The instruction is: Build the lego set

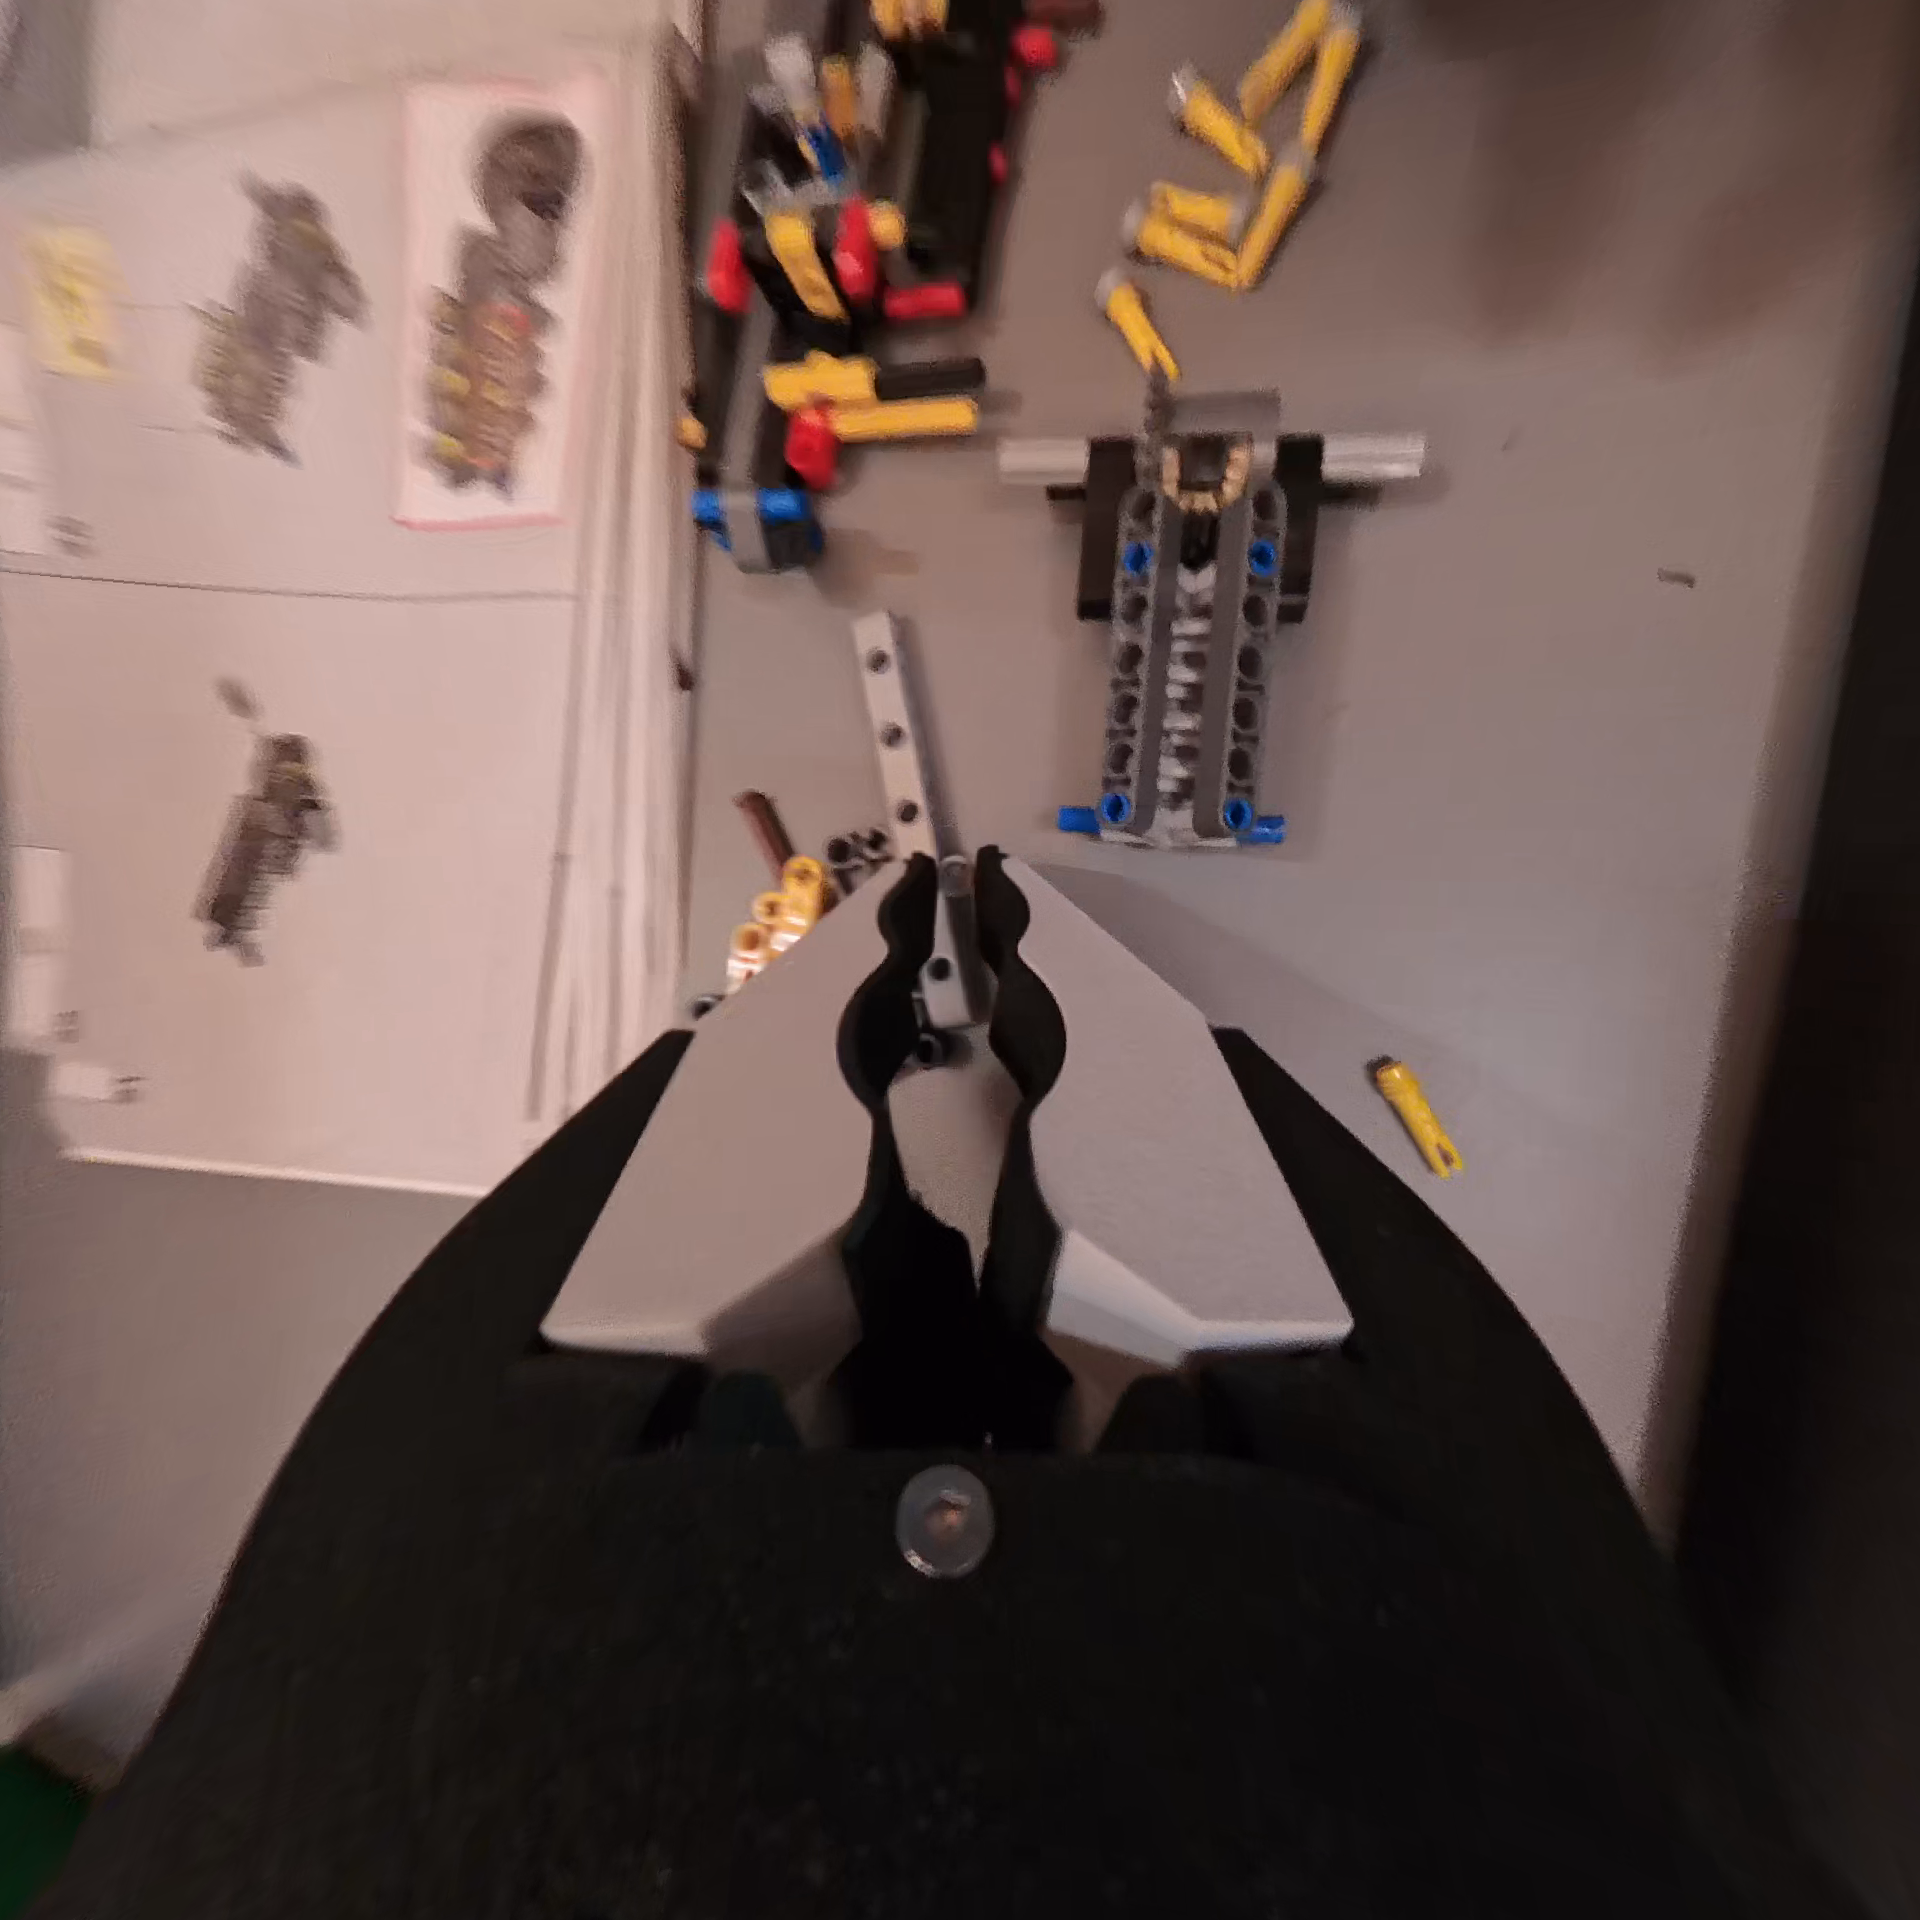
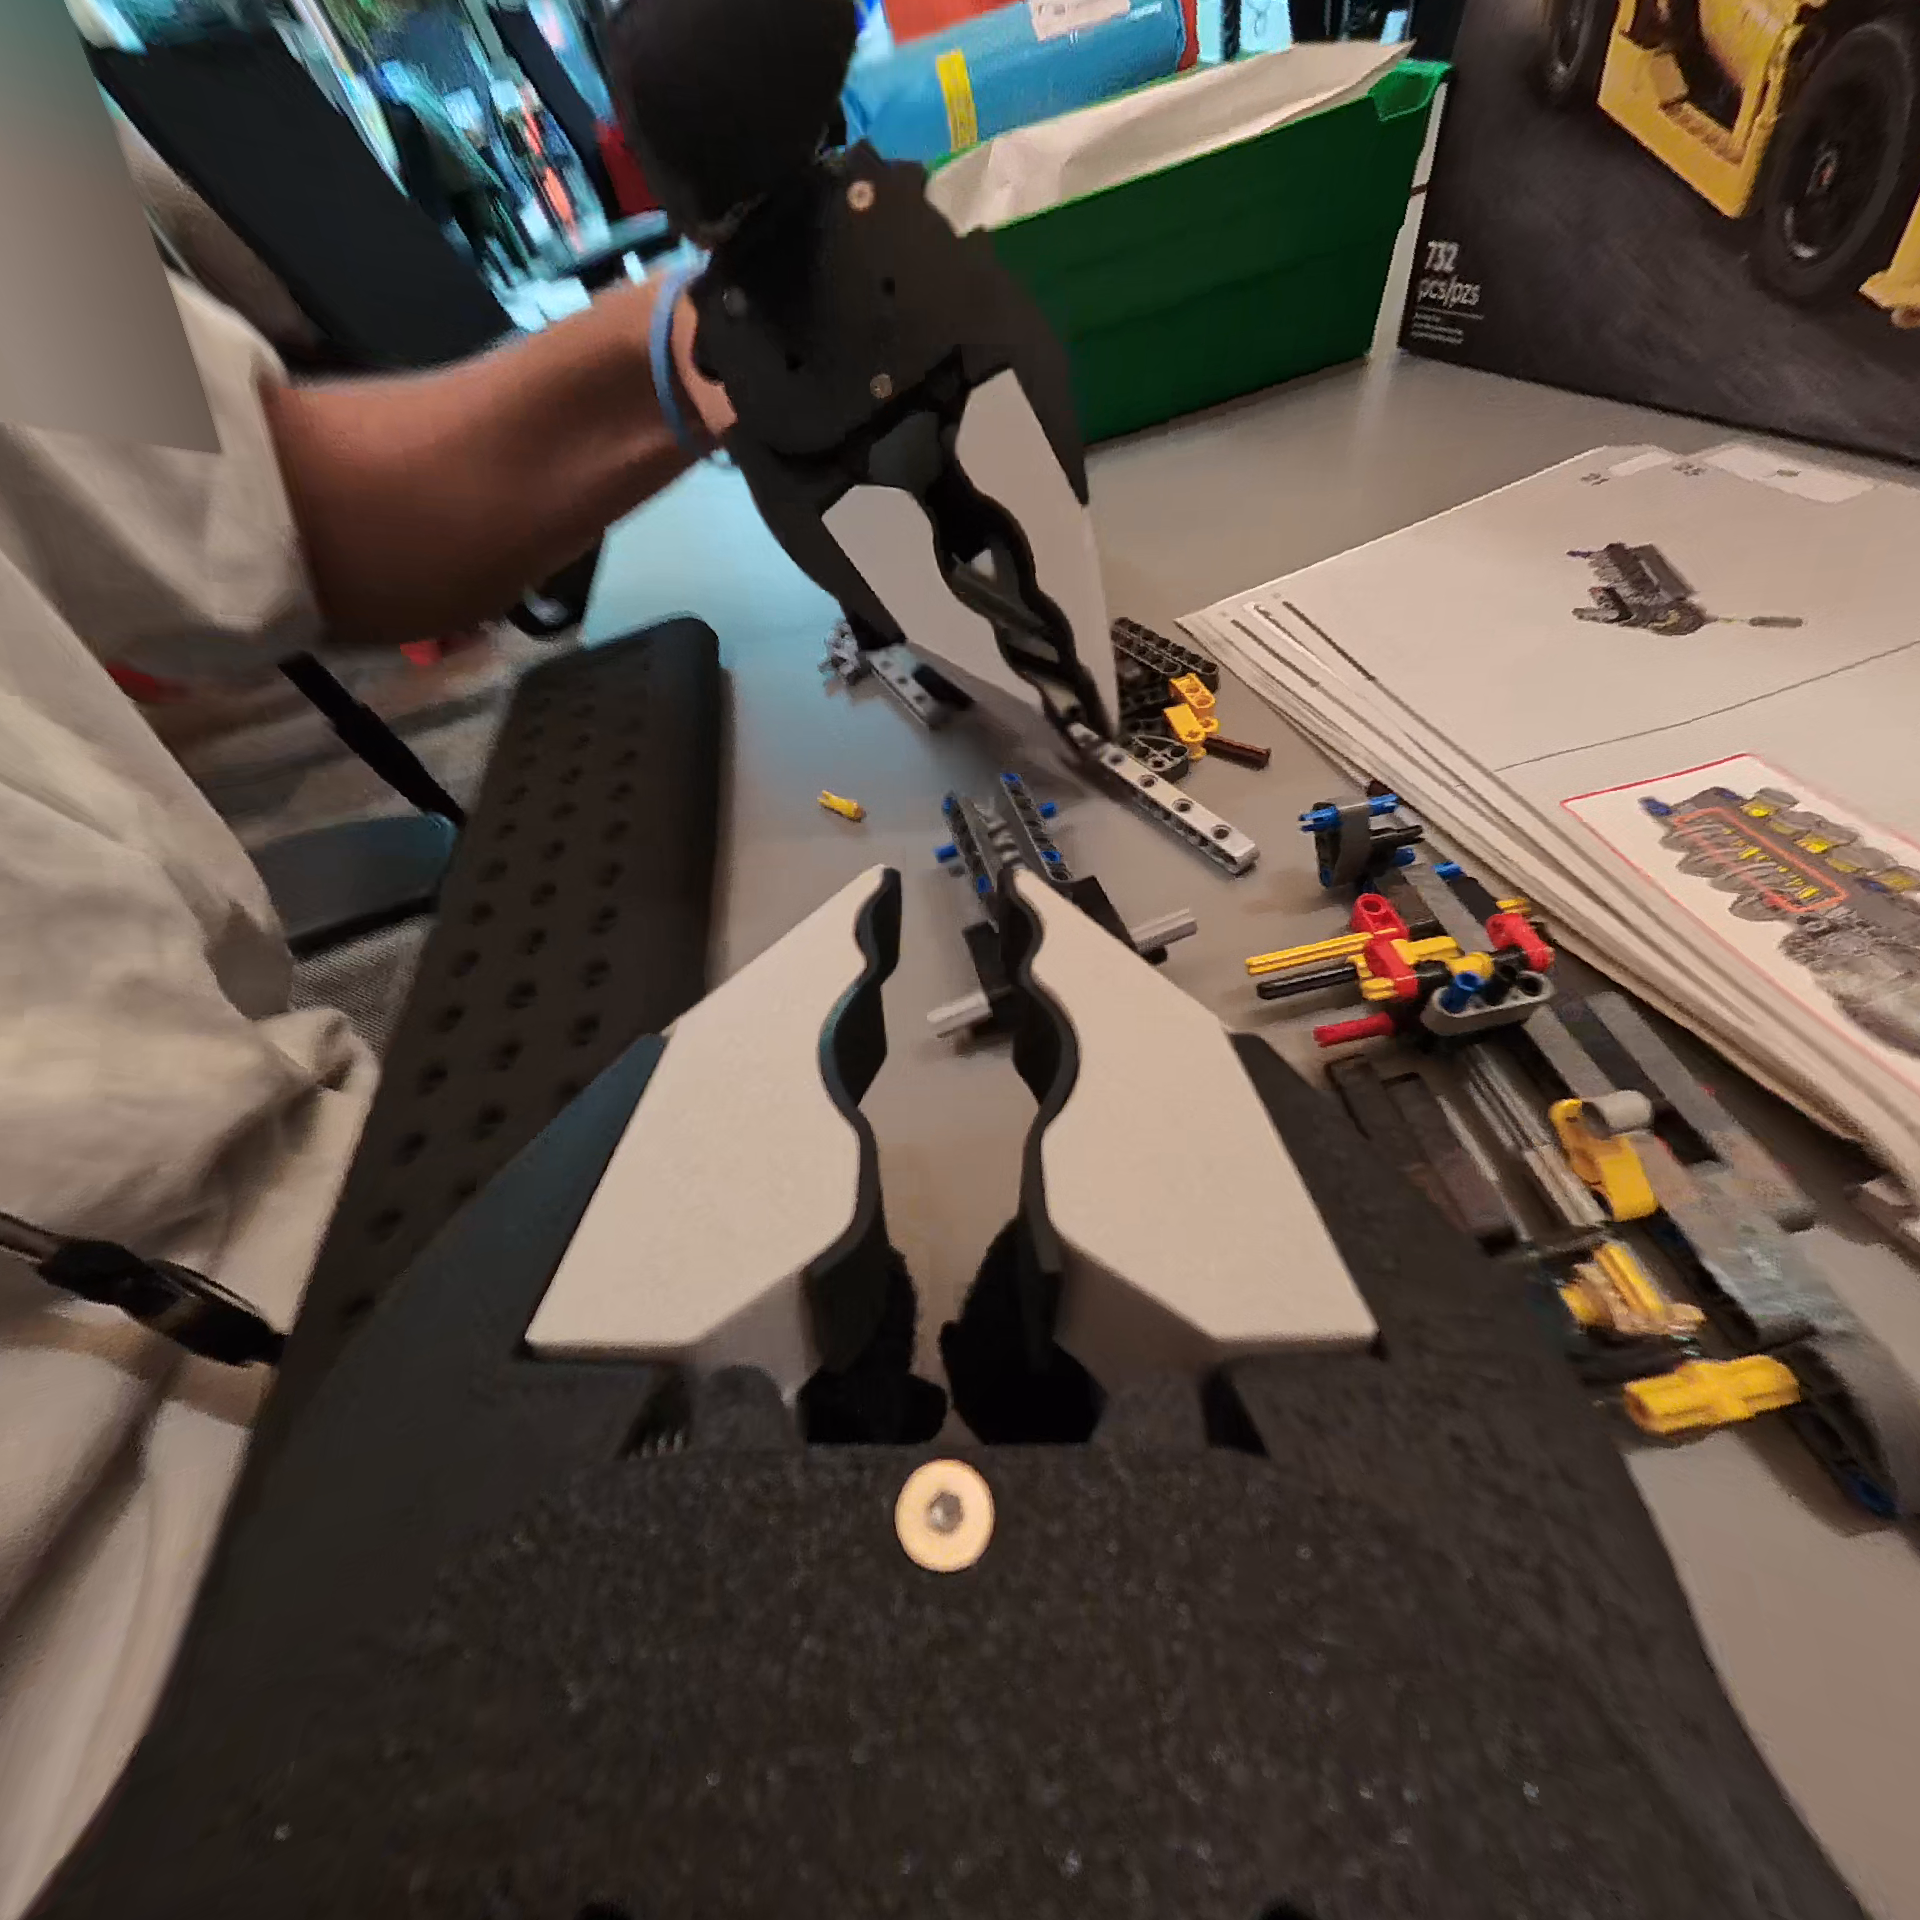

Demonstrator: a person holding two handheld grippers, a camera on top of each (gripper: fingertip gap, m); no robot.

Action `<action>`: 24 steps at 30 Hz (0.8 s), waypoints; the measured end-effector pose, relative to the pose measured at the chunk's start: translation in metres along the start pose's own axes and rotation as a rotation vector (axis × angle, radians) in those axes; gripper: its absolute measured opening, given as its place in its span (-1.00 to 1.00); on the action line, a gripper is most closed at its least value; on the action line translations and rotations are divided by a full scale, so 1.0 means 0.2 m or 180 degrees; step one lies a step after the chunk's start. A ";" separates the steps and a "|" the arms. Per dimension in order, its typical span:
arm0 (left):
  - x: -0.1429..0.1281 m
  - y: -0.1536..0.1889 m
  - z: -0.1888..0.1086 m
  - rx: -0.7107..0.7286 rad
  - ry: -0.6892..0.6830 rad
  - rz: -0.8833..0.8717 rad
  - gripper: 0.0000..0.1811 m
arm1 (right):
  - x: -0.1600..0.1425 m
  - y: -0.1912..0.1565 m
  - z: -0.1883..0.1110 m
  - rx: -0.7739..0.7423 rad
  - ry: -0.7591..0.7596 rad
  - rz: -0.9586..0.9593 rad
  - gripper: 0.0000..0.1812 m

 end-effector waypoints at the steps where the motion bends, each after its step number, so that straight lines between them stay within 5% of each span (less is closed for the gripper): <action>1: 0.05 0.00 -0.04 0.0117 0.0251 0.0011 -0.94 | 0.02 0.00 0.00 0.0099 0.0088 0.0232 -0.81; 5: 0.39 0.11 -0.22 0.0330 0.1952 -0.0065 -0.93 | 0.15 0.00 -0.03 0.1311 0.0867 0.1713 -0.67; 8: 0.55 0.20 -0.25 0.0523 0.2546 0.0133 -0.94 | 0.19 0.00 -0.04 0.2133 0.1178 0.2492 -0.70; 12: 0.65 0.24 -0.24 0.0600 0.2701 0.0251 -0.93 | 0.21 -0.03 -0.06 0.2744 0.1336 0.2840 -0.76; 24: 0.67 0.24 -0.24 0.0718 0.2655 0.0363 -0.93 | 0.20 -0.04 -0.07 0.2797 0.1366 0.2888 -0.90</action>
Point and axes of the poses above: each gripper's, where its closed fingertips meet, z out along the fingers, x out of its top, y = z × x across the jaws, the point moved 6 cm from there along -z, back along the fingers, and after that the axes turned 2 degrees about y, right-handed, at the moved point
